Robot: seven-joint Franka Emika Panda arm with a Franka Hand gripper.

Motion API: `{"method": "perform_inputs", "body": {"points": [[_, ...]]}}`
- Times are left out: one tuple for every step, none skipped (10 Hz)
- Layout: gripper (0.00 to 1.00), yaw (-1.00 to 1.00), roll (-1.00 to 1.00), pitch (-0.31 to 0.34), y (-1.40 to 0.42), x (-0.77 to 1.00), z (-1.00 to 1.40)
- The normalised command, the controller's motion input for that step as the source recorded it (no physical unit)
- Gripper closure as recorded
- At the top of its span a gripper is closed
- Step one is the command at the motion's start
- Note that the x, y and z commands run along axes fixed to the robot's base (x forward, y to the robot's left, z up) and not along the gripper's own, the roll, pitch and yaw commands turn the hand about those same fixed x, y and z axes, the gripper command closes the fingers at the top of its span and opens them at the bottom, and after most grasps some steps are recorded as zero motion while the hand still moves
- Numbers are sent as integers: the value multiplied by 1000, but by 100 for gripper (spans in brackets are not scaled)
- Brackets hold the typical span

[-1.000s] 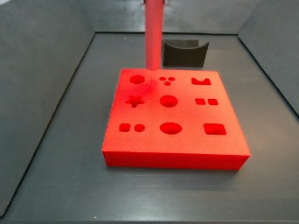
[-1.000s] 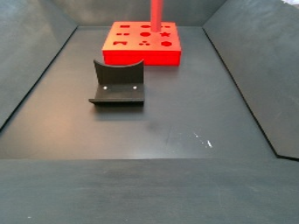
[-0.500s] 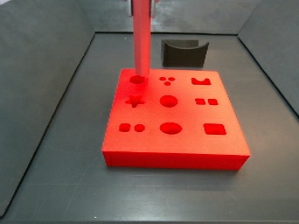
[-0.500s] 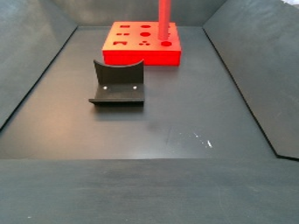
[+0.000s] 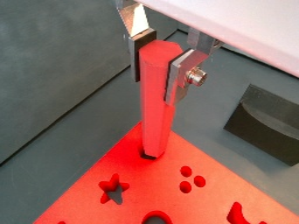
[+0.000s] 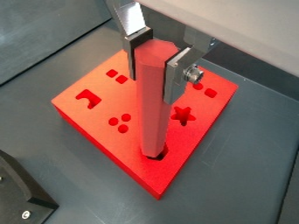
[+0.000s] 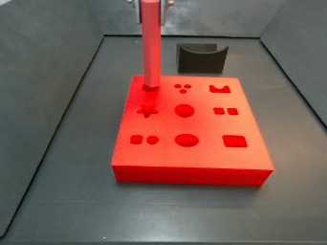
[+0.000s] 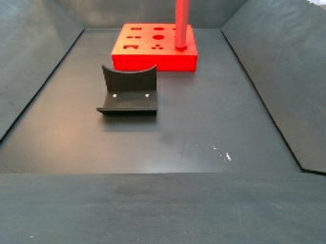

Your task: Insert the hexagon object.

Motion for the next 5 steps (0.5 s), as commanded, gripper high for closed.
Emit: {"method": "perform_inputs", "body": {"points": [[100, 0, -67, -87, 0, -57, -129], [100, 0, -70, -91, 0, -109, -134], [100, 0, -63, -103, 0, -129, -154], [100, 0, -50, -97, -29, -49, -151], [100, 0, -51, -106, -29, -14, -154]]}}
